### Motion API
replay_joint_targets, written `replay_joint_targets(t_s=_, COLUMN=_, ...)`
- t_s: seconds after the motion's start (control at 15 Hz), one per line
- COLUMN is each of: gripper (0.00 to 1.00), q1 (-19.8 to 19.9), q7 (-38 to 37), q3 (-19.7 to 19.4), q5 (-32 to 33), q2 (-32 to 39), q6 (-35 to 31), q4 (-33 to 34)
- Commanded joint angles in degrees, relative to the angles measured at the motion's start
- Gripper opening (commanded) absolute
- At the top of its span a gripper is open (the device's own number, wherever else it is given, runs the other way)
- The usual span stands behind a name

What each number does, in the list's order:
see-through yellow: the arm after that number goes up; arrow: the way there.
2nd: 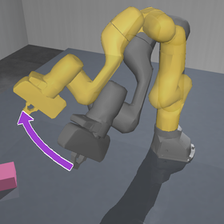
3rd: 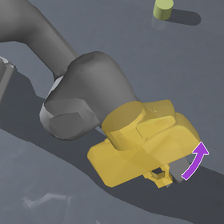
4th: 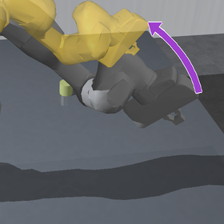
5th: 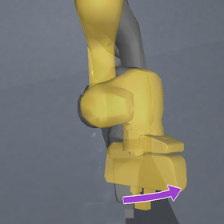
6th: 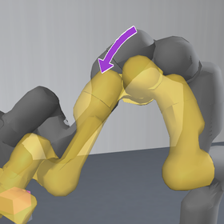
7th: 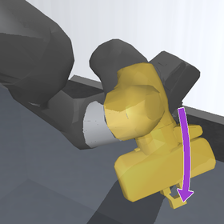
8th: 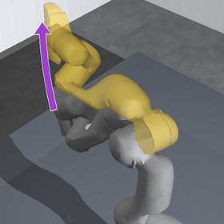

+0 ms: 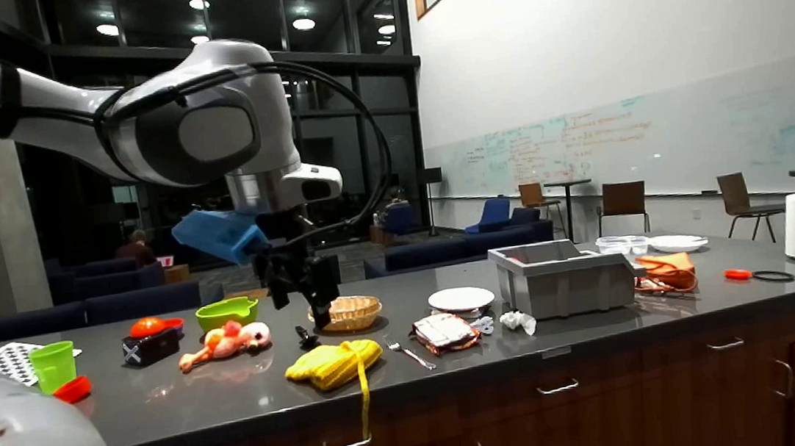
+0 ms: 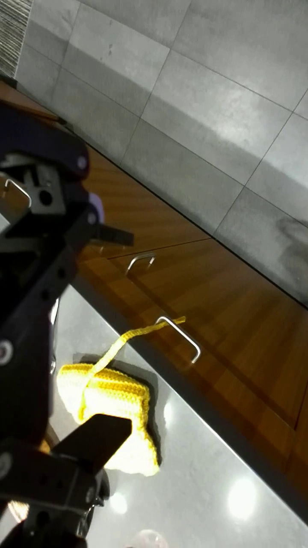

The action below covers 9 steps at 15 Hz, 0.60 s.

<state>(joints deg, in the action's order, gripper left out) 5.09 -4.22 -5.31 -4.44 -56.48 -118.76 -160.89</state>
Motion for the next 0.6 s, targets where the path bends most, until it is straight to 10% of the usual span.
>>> replay_joint_targets(t_s=0.0, gripper=1.00, q1=-0.78, q7=1.51, q3=-1.60, q5=-2.97, q2=4.88, q6=-6.08, q4=0.10)
replay_joint_targets(t_s=0.53, gripper=1.00, q1=-6.37, q7=4.47, q3=-4.23, q5=-12.34, q2=20.40, q6=-30.28, q4=0.04)
